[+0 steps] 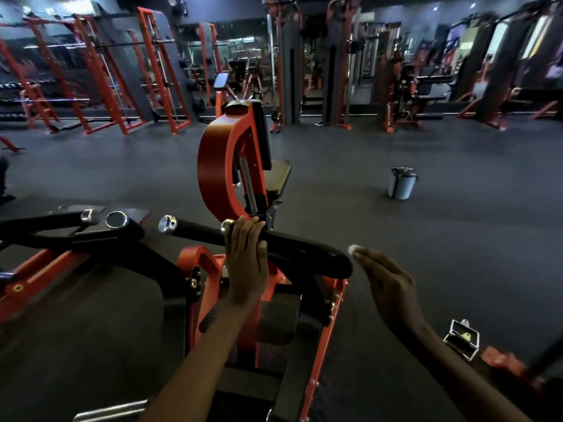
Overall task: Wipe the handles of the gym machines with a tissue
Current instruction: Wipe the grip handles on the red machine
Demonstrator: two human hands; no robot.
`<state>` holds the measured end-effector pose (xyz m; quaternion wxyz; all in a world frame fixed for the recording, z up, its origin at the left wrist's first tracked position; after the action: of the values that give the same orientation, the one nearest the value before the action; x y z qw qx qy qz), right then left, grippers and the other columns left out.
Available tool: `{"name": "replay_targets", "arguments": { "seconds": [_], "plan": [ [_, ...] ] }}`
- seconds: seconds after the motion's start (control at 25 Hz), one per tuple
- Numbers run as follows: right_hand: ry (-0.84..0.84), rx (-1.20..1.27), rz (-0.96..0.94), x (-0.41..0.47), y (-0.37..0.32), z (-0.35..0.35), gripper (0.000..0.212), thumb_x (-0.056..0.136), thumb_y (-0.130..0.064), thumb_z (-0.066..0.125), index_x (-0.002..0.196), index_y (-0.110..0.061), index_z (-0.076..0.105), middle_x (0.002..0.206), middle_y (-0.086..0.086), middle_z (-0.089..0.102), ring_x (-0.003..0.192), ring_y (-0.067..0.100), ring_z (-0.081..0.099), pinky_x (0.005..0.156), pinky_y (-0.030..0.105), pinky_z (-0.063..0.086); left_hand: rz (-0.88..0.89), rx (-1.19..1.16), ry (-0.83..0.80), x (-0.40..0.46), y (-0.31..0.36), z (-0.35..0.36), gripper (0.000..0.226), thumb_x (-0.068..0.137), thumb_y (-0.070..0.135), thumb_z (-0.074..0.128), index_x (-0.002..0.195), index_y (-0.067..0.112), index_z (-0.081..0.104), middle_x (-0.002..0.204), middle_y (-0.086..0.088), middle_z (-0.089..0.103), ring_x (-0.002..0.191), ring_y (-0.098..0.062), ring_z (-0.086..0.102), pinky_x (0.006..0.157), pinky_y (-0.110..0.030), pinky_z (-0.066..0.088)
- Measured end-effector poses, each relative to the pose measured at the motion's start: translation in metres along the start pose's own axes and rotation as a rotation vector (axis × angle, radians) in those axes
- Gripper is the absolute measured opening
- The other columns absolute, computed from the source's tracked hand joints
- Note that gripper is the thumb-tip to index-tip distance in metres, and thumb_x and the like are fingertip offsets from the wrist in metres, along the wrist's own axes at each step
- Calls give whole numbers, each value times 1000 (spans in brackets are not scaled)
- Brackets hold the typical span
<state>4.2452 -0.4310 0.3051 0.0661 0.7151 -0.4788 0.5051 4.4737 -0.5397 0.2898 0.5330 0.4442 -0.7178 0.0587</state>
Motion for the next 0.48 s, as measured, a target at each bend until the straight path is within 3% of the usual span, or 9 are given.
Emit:
{"name": "replay_targets", "arguments": {
  "seconds": [0.04, 0.16, 0.24, 0.28, 0.36, 0.48],
  "plan": [
    [21, -16, -24, 8, -10, 10, 35, 95, -28, 49, 119, -5, 61, 126, 6, 58, 117, 17, 57, 103, 23, 42, -14, -10, 15, 1, 9, 0, 48, 104, 31, 22, 124, 5, 57, 134, -11, 55, 139, -28, 36, 116, -51, 21],
    [-104, -61, -79, 14, -40, 53, 43, 89, -14, 54, 130, -1, 52, 139, 12, 48, 133, 20, 39, 109, 31, 35, 90, -32, -94, -2, 40, 19, 48, 106, 35, 18, 131, 12, 52, 142, -7, 50, 143, -25, 30, 118, -49, 16],
    [-47, -43, -9, -5, -26, 48, 43, 89, -12, 50, 130, -1, 51, 140, 10, 46, 133, 17, 39, 109, 28, 34, 125, -38, -93, -8, 45, 23, 47, 106, 36, 18, 132, 14, 51, 140, -7, 51, 141, -24, 33, 116, -50, 19],
    [29, 18, 95, -20, -9, 37, 41, 89, -10, 49, 129, -3, 52, 138, 9, 48, 131, 13, 43, 108, 27, 36, 132, -52, -79, -8, 46, 22, 47, 106, 36, 19, 131, 13, 52, 139, -7, 53, 140, -24, 34, 116, -49, 20],
    [190, 284, 499, -56, 33, 29, 34, 88, 0, 52, 120, -9, 60, 128, 8, 58, 119, 8, 55, 102, 29, 44, 156, -58, -42, -7, 47, 20, 44, 105, 34, 20, 128, 13, 52, 135, -9, 55, 137, -25, 37, 115, -49, 22],
    [253, 536, 1059, -95, 60, 64, 19, 90, -7, 56, 96, -21, 68, 94, 1, 69, 82, 3, 64, 81, 21, 53, 158, -64, 30, -7, 45, 21, 41, 105, 33, 21, 125, 14, 51, 130, -10, 58, 133, -27, 40, 113, -50, 25]
  ]
}}
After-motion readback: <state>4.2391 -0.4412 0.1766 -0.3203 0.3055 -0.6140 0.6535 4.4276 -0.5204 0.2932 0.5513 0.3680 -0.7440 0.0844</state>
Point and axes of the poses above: each hand's wrist, its own x-axis towards the middle knuckle, its own z-axis out of the palm, y = z × x, the point moved 10 cm from there along x, towards the middle knuckle
